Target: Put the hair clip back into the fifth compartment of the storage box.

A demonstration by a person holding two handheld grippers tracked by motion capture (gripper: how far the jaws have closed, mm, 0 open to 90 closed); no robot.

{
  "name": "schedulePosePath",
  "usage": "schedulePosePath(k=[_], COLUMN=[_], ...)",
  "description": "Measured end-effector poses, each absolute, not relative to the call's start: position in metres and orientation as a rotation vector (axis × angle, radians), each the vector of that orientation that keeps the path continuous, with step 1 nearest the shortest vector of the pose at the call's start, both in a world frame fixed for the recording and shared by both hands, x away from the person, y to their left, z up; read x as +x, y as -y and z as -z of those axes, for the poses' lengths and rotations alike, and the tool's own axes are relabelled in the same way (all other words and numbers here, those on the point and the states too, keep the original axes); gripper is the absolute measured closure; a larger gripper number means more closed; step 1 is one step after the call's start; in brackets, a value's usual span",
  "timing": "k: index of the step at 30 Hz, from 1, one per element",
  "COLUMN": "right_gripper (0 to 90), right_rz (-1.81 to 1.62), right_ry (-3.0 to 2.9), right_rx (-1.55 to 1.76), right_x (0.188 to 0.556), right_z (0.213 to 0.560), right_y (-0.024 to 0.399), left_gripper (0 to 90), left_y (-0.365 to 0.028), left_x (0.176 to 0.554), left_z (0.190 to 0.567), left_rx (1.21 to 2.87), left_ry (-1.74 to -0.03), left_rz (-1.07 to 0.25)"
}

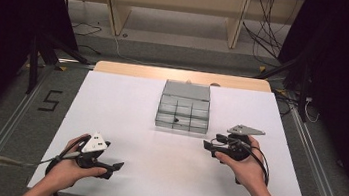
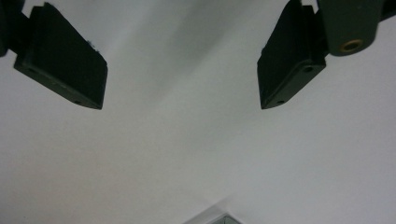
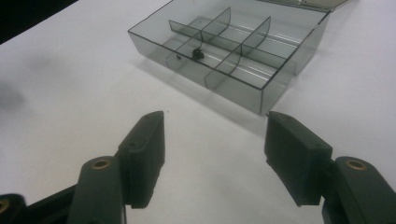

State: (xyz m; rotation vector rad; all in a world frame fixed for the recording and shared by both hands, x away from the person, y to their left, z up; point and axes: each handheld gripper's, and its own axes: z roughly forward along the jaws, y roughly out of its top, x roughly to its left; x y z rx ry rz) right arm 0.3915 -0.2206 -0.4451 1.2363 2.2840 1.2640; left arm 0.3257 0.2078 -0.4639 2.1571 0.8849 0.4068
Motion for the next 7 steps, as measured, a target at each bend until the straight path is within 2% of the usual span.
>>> schedulePosePath(k=[7], right_gripper=[37.0], right_rz=[-1.264], right_ry=[-2.265], right_rx=[1.243], right_x=[0.373], right_z=[0.451], right_y=[0.233], left_gripper=[15.6], left_y=[-0.206], left_x=[0.326], left_z=[0.463], left_rx=[2.149], left_ry=[-0.888], left_rz=[-0.407])
